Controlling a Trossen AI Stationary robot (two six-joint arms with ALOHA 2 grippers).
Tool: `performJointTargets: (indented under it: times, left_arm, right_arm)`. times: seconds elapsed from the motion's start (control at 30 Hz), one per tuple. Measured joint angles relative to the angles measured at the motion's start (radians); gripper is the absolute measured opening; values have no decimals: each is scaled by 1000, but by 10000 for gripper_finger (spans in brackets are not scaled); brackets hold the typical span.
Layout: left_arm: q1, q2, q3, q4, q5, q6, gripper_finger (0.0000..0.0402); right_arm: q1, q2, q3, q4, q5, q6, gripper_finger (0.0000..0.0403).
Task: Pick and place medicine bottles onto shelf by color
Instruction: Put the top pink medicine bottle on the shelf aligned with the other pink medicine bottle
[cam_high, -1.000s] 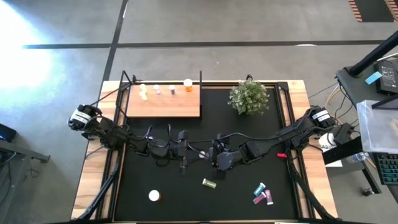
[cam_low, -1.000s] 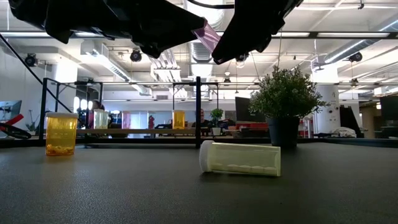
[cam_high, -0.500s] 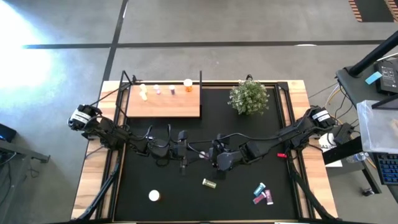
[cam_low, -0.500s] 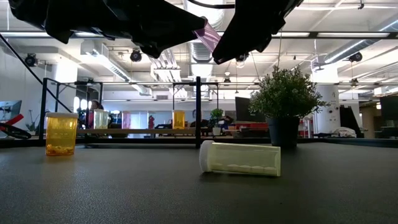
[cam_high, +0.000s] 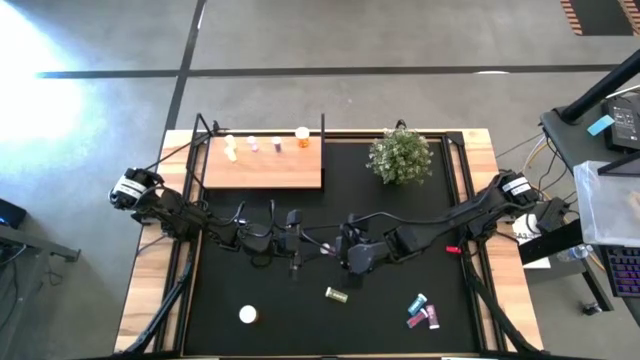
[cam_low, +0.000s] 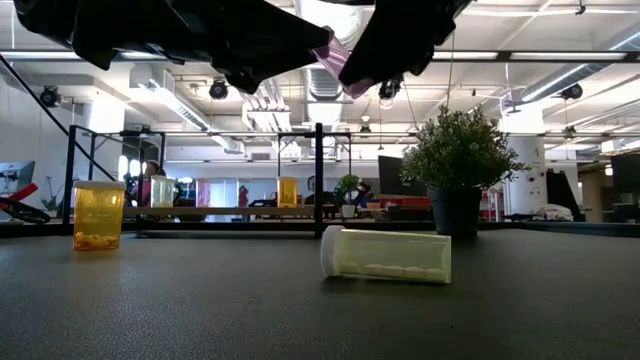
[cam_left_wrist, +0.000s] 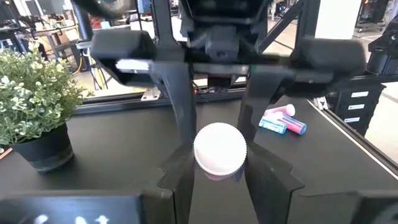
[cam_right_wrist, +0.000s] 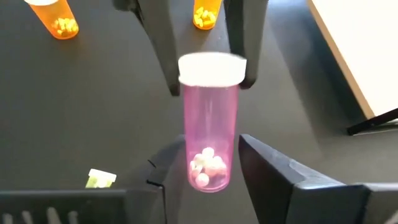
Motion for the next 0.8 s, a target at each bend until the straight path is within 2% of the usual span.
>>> performJointTargets:
  times: [0.33, 0.5, 0.63, 0.8]
  left_arm:
    - [0, 0, -1, -13, -20, -7, 109]
    - [9, -1, -1, -28, -160, -79, 109]
    - [44, -40, -1, -148, -242, -112, 108]
    - [140, -154, 13, -400, -250, -219, 108]
  right_arm:
    - [1, -1, 125, -250, 1, 0, 217]
    - [1, -24, 141, -371, 6, 0, 233]
    - [1, -51, 118, -439, 19, 9, 235]
    - [1, -100, 39, -448, 136, 23, 235]
